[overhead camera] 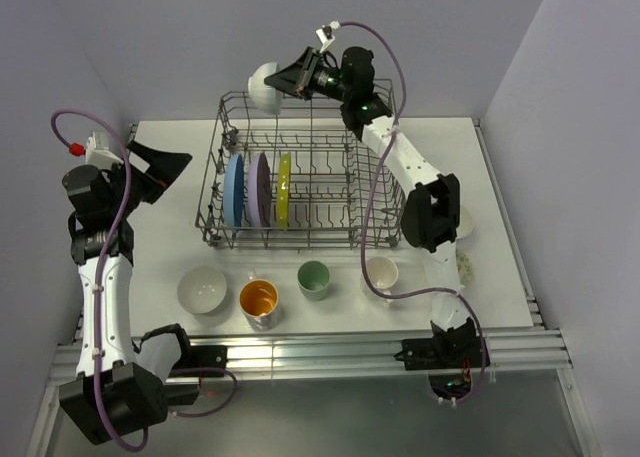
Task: Load the mixed dishes into the dish rack
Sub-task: Insert the bowl into the dish rack
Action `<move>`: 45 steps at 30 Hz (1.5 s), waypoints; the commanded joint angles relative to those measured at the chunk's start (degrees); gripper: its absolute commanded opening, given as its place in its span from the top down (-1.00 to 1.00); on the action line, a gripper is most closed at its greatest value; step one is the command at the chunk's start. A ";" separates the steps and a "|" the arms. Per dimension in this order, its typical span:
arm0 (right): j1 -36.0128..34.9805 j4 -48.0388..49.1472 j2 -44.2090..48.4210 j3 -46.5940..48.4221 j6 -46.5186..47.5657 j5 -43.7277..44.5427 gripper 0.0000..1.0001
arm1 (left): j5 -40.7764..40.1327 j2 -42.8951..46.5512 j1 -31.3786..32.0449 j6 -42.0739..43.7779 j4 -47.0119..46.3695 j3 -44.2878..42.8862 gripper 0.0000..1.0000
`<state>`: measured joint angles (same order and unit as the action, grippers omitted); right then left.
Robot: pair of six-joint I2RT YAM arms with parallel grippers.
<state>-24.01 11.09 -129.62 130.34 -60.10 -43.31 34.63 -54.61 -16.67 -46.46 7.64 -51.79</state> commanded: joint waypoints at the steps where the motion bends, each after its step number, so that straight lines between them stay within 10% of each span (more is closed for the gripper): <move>1: -1.47 4.99 -0.97 4.65 -1.43 4.54 1.00 | 0.35 0.91 0.23 -1.00 -2.62 -1.65 -0.99; 45: -6.49 14.92 -16.36 6.94 -4.15 3.32 1.00 | 0.17 1.96 0.23 -0.39 -2.28 5.56 -0.98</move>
<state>-31.48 18.04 -145.67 133.08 -62.37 -39.62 34.26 -52.38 -16.67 -47.72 5.45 -45.87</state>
